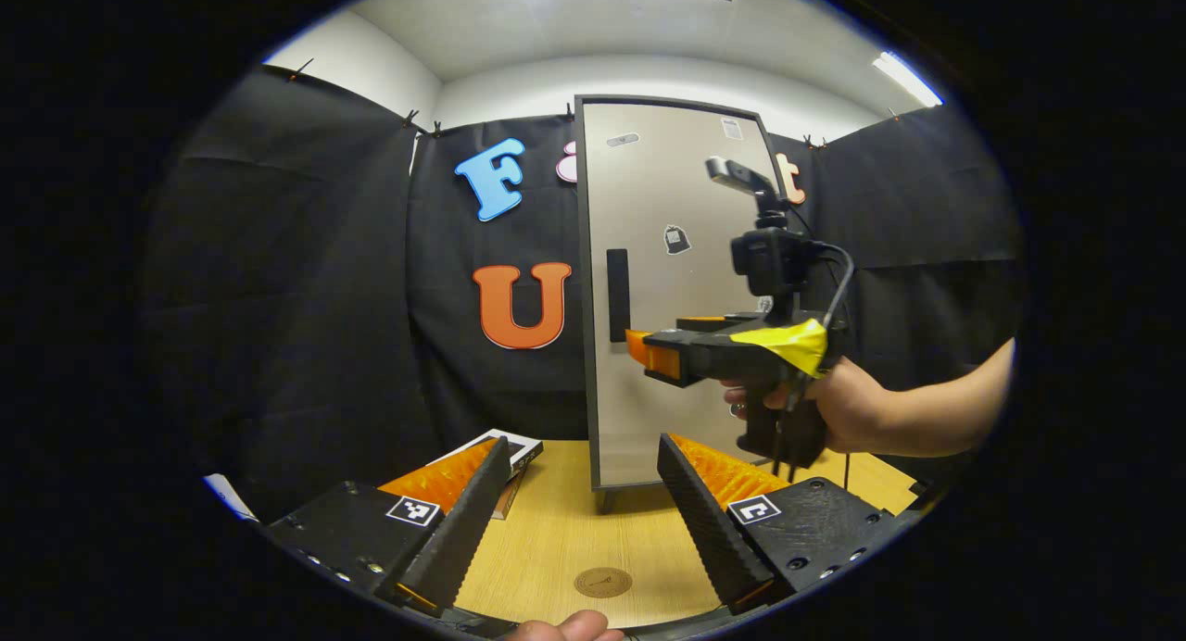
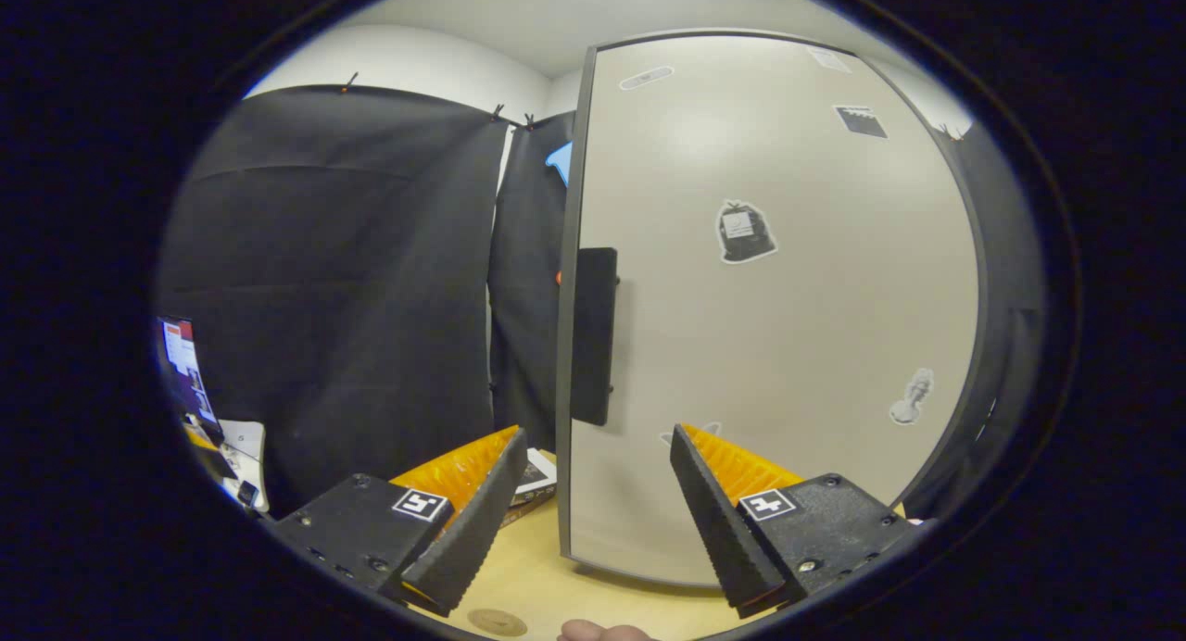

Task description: Open the cabinet door with the right hand, grasp the bottle in the cabinet with the left hand and place it on the coaster, then close the cabinet door with the right hand.

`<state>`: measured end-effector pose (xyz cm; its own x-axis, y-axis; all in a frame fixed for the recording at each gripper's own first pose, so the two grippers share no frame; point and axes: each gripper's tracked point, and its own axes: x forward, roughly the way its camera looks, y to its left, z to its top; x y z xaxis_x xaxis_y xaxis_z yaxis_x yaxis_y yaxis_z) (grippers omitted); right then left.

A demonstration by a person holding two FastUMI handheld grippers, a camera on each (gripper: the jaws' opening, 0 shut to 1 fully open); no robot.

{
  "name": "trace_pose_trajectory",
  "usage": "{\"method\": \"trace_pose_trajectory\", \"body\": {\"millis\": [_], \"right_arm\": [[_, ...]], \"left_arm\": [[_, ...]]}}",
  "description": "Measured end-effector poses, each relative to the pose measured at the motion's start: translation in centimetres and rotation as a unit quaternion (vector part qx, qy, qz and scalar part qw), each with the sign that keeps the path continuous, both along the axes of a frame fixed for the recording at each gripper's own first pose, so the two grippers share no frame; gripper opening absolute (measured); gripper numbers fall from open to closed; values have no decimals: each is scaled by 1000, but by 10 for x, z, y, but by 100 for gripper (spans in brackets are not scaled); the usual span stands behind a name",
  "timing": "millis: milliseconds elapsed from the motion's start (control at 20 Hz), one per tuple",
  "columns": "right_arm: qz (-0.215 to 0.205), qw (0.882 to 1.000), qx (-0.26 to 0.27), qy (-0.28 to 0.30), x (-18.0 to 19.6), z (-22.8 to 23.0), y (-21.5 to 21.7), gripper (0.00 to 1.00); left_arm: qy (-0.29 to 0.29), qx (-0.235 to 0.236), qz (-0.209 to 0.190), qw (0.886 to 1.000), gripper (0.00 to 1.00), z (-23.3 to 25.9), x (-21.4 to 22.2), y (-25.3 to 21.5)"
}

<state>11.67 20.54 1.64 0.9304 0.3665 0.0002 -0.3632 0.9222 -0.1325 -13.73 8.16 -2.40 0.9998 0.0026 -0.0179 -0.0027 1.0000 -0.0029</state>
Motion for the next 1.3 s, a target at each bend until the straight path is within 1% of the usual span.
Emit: {"method": "trace_pose_trajectory", "body": {"millis": [100,200,350,450,550,600,650,700,750,800,850,950,1000,1050,1100,1300], "right_arm": [[10,1000,-3,-2,15,4,14,100],[6,1000,-13,-9,28,7,22,99],[-11,1000,-27,-7,42,4,24,99],[-11,999,-29,-8,48,5,30,99],[-32,999,-42,-13,54,6,28,98],[-44,998,-46,-18,57,8,26,95],[-54,997,-46,-20,60,8,25,96],[-56,997,-47,-8,63,3,25,92],[-47,998,-44,6,66,-2,28,87],[-38,999,-36,14,68,-4,33,84],[-41,999,-30,12,70,-2,31,85],[-62,998,-31,8,74,3,22,71],[-62,998,-26,14,72,3,24,49],[-67,997,-24,16,73,3,26,41],[-73,997,-28,14,73,3,24,31],[-72,997,-11,17,69,3,25,24]], "left_arm": [[-2,11,3,1000,96,0,-6,1],[7,26,11,1000,96,-7,-10,6],[9,39,12,999,97,-11,-16,8],[9,39,11,999,96,-11,-22,8],[17,39,11,999,96,-17,-28,11],[20,38,11,999,96,-18,-28,16],[22,38,12,999,96,-20,-27,20],[24,38,14,999,96,-21,-28,24],[25,36,14,999,96,-22,-29,26],[26,34,14,999,96,-24,-30,27],[28,33,15,999,96,-25,-30,29],[33,31,16,999,96,-29,-31,33],[35,30,15,999,96,-30,-32,33],[38,30,15,999,96,-31,-33,34],[42,32,17,998,96,-35,-33,36],[51,33,20,998,96,-42,-35,39]]}}
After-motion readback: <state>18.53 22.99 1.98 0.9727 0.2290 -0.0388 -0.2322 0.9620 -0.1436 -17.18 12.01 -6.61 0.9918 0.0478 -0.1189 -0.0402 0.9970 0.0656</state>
